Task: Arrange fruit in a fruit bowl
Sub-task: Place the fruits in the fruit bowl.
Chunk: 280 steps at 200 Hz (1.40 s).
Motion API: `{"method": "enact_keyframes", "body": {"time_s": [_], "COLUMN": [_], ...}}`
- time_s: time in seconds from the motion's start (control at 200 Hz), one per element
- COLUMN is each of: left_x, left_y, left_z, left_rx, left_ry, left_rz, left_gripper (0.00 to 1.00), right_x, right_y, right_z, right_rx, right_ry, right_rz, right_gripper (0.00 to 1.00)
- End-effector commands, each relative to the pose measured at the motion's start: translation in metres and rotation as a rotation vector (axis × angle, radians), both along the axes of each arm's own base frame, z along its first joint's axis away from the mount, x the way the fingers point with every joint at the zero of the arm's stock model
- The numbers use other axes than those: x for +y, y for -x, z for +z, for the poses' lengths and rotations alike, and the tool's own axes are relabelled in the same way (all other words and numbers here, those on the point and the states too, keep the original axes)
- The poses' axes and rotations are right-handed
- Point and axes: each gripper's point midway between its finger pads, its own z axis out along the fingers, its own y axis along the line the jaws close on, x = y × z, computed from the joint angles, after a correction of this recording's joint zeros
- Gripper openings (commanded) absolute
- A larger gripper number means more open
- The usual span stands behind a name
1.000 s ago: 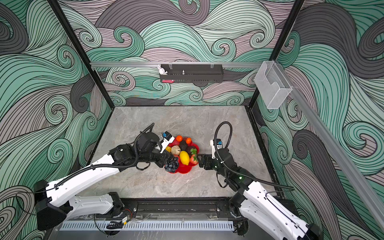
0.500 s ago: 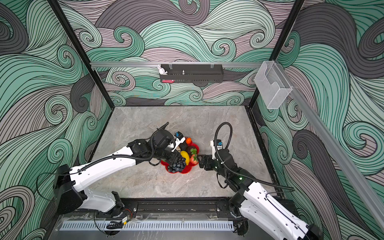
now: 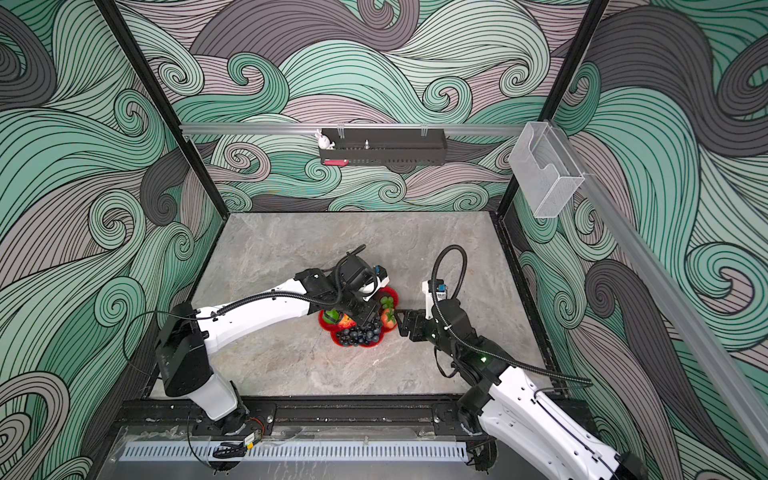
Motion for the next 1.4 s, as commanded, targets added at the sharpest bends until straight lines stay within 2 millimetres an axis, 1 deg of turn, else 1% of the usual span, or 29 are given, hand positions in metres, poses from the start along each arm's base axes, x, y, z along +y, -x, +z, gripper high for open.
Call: {"method": "enact_keyframes", "body": {"time_s": [0.0,0.265,0.455,0.51,0.575,0.771,0.861,0.896,0.941,0.996,1.146,1.231,1.296,1.316,1.336,1.396], "left_x": [-0.007,-0.018,-0.022,-0.022,-0.022,-0.014,-0.009,-0.007,-0.005,-0.002,0.012,0.027,0.046,0.053,0.063,0.092], "left_y": [0.005,-0.004,-0.008,-0.008,-0.008,-0.01,-0.011,-0.012,-0.012,-0.014,-0.018,-0.024,-0.033,-0.037,-0.04,-0.055], "left_z": [0.004,-0.003,-0.007,-0.006,-0.002,0.006,0.013,0.016,0.02,0.026,0.041,0.054,0.064,0.065,0.075,0.085], "left_rx": [0.013,0.015,0.017,0.014,0.007,-0.031,-0.053,-0.062,-0.078,-0.1,-0.156,-0.207,-0.278,-0.304,-0.349,-0.478], "left_ry": [0.003,-0.012,-0.023,-0.02,-0.011,-0.007,0.003,0.007,0.018,0.032,0.048,0.06,0.062,0.053,0.061,0.038], "left_rz": [-0.026,-0.029,-0.027,-0.026,-0.025,-0.005,0.014,0.025,0.032,0.047,0.094,0.141,0.2,0.221,0.247,0.352], "left_gripper": [0.0,0.0,0.0,0.05,0.07,0.19,0.28,0.31,0.36,0.4,0.45,0.5,0.56,0.57,0.58,0.63], "right_x": [-0.005,-0.004,-0.006,-0.006,-0.007,-0.006,-0.006,-0.008,-0.008,-0.009,-0.011,-0.014,-0.017,-0.018,-0.02,-0.026], "right_y": [0.001,0.0,-0.001,-0.001,-0.001,-0.002,-0.003,0.0,-0.001,-0.002,-0.003,-0.005,-0.007,-0.007,-0.008,-0.011], "right_z": [-0.007,-0.008,-0.003,-0.002,-0.001,0.002,0.004,-0.001,0.001,0.002,0.007,0.012,0.018,0.02,0.022,0.03], "right_rx": [0.013,0.016,0.0,-0.005,-0.01,-0.015,-0.021,-0.003,-0.005,-0.01,-0.027,-0.044,-0.065,-0.071,-0.08,-0.104], "right_ry": [0.013,0.011,0.012,0.013,0.014,0.015,0.015,0.033,0.035,0.041,0.059,0.076,0.09,0.095,0.099,0.116], "right_rz": [-0.016,-0.018,-0.021,-0.021,-0.023,-0.023,-0.021,-0.02,-0.023,-0.024,-0.025,-0.03,-0.038,-0.041,-0.045,-0.076], "right_gripper": [0.82,0.82,0.82,0.82,0.82,0.82,0.82,0.82,0.82,0.82,0.83,0.84,0.84,0.85,0.85,0.84]}}
